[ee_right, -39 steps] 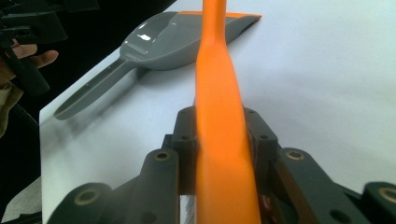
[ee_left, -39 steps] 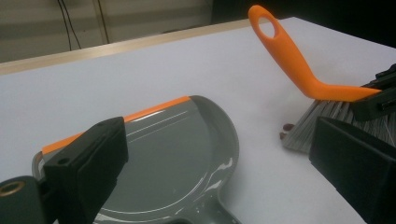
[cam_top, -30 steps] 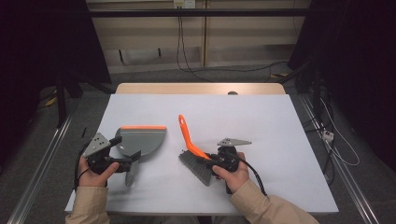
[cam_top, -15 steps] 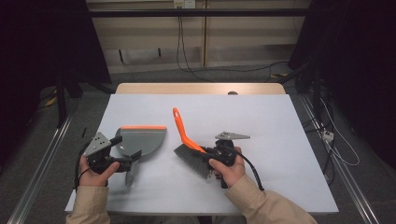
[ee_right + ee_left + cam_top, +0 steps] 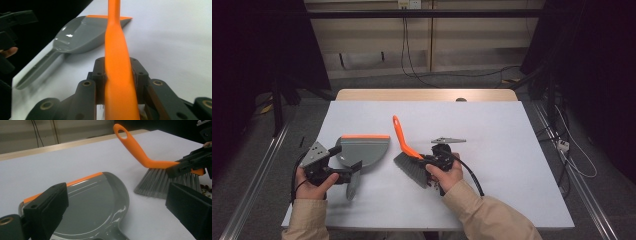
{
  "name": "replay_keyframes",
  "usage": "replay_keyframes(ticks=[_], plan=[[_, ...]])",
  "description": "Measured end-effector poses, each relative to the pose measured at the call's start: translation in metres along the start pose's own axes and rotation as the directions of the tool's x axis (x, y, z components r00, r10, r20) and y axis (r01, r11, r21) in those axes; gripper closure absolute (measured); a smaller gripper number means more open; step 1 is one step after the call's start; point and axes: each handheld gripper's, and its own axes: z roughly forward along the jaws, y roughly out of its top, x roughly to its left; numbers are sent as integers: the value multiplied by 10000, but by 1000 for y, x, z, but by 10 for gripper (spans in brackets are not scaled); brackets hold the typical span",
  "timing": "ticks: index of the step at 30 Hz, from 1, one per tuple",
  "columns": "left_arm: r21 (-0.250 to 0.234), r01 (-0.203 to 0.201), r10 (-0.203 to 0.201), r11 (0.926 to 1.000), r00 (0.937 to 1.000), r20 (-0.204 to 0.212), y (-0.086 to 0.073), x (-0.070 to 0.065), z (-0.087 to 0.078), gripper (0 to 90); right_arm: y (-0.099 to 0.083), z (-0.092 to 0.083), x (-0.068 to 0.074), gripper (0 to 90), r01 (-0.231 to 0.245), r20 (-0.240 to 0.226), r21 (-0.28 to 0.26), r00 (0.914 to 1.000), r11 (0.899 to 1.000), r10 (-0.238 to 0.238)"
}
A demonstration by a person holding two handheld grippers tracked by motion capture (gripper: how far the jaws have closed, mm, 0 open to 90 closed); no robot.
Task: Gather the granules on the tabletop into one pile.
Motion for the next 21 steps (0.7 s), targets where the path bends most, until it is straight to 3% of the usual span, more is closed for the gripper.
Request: replay_keyframes(ticks=[14,21], plan=[[17,-91,91,10000,10000,10,1,-3,0,46,-10,-31,-15,710,-127,393,-286,9991,9995,139],[32,-68,68,10000,10000,18,1,-4,1,46,-13,-39,-16,711,-174,285,-378,9994,9991,185]])
